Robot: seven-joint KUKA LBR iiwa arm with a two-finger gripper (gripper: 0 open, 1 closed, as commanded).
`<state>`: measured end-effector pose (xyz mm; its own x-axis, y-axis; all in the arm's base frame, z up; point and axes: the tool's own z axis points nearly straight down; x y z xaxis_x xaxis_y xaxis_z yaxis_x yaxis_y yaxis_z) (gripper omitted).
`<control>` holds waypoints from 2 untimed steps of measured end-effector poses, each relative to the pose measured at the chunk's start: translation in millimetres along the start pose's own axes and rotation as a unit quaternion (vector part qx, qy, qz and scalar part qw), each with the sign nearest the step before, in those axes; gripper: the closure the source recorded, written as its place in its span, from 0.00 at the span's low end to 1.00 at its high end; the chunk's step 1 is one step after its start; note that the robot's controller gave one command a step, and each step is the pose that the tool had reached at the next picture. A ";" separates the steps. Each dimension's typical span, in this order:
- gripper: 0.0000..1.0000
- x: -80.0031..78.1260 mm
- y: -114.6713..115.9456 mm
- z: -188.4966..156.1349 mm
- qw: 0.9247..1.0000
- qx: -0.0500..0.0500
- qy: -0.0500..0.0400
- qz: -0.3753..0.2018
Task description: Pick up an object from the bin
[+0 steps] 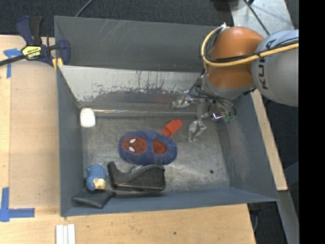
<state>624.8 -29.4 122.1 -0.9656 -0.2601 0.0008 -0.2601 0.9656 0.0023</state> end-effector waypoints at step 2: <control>0.00 3.1 -18.0 -13.6 1.000 0.001 -0.005 -0.016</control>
Offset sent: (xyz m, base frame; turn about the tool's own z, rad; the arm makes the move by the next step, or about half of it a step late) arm -0.0083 -0.0908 0.0007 -0.0784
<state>626.5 -47.6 135.6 -0.9570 -0.2901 -0.0088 -0.2901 0.9570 0.0008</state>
